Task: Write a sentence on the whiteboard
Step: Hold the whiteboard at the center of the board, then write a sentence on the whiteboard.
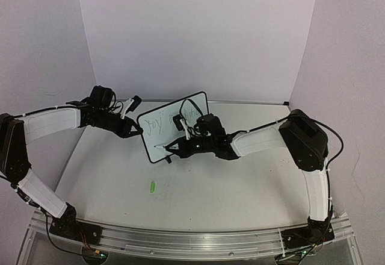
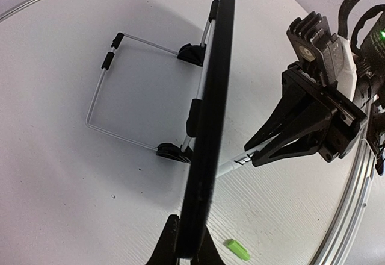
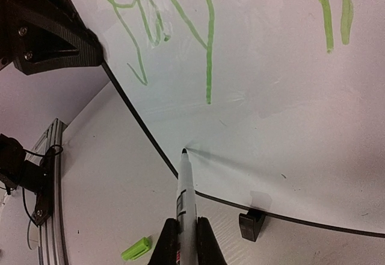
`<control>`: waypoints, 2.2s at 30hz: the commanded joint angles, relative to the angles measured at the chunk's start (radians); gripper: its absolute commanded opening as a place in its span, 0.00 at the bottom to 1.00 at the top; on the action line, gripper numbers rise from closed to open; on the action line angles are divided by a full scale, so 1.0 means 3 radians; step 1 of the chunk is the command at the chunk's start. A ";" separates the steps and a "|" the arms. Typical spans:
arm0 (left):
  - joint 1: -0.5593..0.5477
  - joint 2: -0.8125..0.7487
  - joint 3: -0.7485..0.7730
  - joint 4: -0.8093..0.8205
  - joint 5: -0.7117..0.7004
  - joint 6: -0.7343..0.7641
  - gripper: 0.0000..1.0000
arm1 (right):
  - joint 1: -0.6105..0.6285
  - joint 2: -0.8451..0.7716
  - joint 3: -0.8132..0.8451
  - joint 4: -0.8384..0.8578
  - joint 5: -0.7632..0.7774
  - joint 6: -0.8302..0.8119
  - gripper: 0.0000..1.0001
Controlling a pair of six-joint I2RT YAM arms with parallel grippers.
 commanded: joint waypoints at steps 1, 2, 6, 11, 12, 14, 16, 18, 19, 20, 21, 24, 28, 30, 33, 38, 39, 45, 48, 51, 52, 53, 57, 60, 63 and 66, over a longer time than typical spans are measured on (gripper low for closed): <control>0.0002 0.0029 0.0113 0.0021 -0.0100 0.0023 0.00 | 0.0003 0.0043 0.0045 0.0087 0.0080 -0.0028 0.00; 0.0002 0.0026 0.0110 0.0020 -0.0111 0.0028 0.00 | 0.0002 0.0046 0.0047 0.0087 0.0092 -0.0026 0.00; 0.0002 0.0025 0.0107 0.0016 -0.0124 0.0039 0.00 | 0.0005 0.0070 0.0070 0.0087 0.0118 -0.0025 0.00; 0.0002 0.0024 0.0107 0.0019 -0.0121 0.0047 0.00 | 0.0005 0.0133 0.0158 0.0084 0.0012 -0.0024 0.00; 0.0002 0.0024 0.0107 0.0019 -0.0122 0.0049 0.00 | 0.0005 0.0150 0.0182 0.0079 -0.0023 -0.0025 0.00; 0.0002 0.0023 0.0106 0.0012 -0.0127 0.0053 0.00 | 0.0005 0.0177 0.0205 0.0048 -0.0054 -0.0033 0.00; 0.0000 0.0020 0.0105 0.0011 -0.0127 0.0053 0.00 | 0.0005 0.0192 0.0202 0.0025 -0.0060 -0.0046 0.00; 0.0001 0.0015 0.0110 0.0011 -0.0129 0.0054 0.00 | 0.0005 0.0206 0.0176 0.0006 -0.0057 -0.0053 0.00; 0.0002 0.0013 0.0111 0.0012 -0.0131 0.0055 0.00 | 0.0005 0.0205 0.0160 -0.0001 -0.0053 -0.0055 0.00; 0.0002 0.0014 0.0111 0.0010 -0.0131 0.0055 0.00 | 0.0005 0.0202 0.0138 -0.0003 -0.0042 -0.0058 0.00; 0.0002 0.0014 0.0112 0.0007 -0.0131 0.0054 0.00 | 0.0005 0.0198 0.0114 -0.0007 -0.0028 -0.0061 0.00; 0.0002 0.0014 0.0111 0.0005 -0.0131 0.0056 0.00 | 0.0003 0.0165 0.0058 -0.0038 0.0029 -0.0096 0.00; 0.0001 0.0009 0.0113 0.0006 -0.0132 0.0058 0.00 | -0.0001 0.0109 0.0022 -0.0080 0.0095 -0.0144 0.00; 0.0002 0.0007 0.0110 0.0006 -0.0131 0.0058 0.00 | -0.0001 0.0082 0.0019 -0.0082 0.0115 -0.0153 0.00; 0.0002 0.0004 0.0108 0.0006 -0.0131 0.0062 0.00 | 0.0000 0.0041 0.0037 -0.0082 0.0124 -0.0153 0.00; 0.0002 0.0008 0.0113 0.0001 -0.0131 0.0061 0.00 | -0.0001 -0.0036 0.0071 -0.0082 0.0132 -0.0161 0.00; 0.0002 0.0008 0.0116 0.0001 -0.0131 0.0062 0.00 | -0.0002 -0.0055 0.0074 -0.0082 0.0136 -0.0165 0.00; 0.0002 0.0010 0.0115 0.0001 -0.0128 0.0061 0.00 | -0.0004 -0.0163 0.0071 -0.0076 0.0156 -0.0187 0.00; 0.0002 0.0010 0.0114 -0.0004 -0.0129 0.0059 0.00 | -0.0002 -0.0201 0.0077 -0.0070 0.0163 -0.0197 0.00; 0.0002 0.0008 0.0118 -0.0002 -0.0126 0.0054 0.00 | -0.0003 -0.0217 0.0100 -0.0067 0.0159 -0.0199 0.00; 0.0003 0.0008 0.0118 -0.0001 -0.0123 0.0057 0.00 | -0.0001 -0.0212 0.0114 -0.0067 0.0148 -0.0199 0.00; 0.0003 0.0008 0.0117 -0.0002 -0.0122 0.0058 0.00 | 0.0000 -0.0203 0.0124 -0.0067 0.0137 -0.0196 0.00; 0.0002 0.0005 0.0114 -0.0003 -0.0124 0.0056 0.00 | -0.0002 -0.0150 0.0147 -0.0067 0.0113 -0.0177 0.00; 0.0002 0.0004 0.0118 -0.0004 -0.0124 0.0056 0.00 | -0.0002 -0.0115 0.0126 -0.0068 0.0097 -0.0158 0.00; 0.0002 0.0003 0.0118 -0.0003 -0.0122 0.0055 0.00 | -0.0001 -0.0083 0.0083 -0.0069 0.0089 -0.0143 0.00; 0.0002 0.0003 0.0119 -0.0004 -0.0121 0.0054 0.00 | 0.0000 -0.0041 0.0074 -0.0072 0.0084 -0.0135 0.00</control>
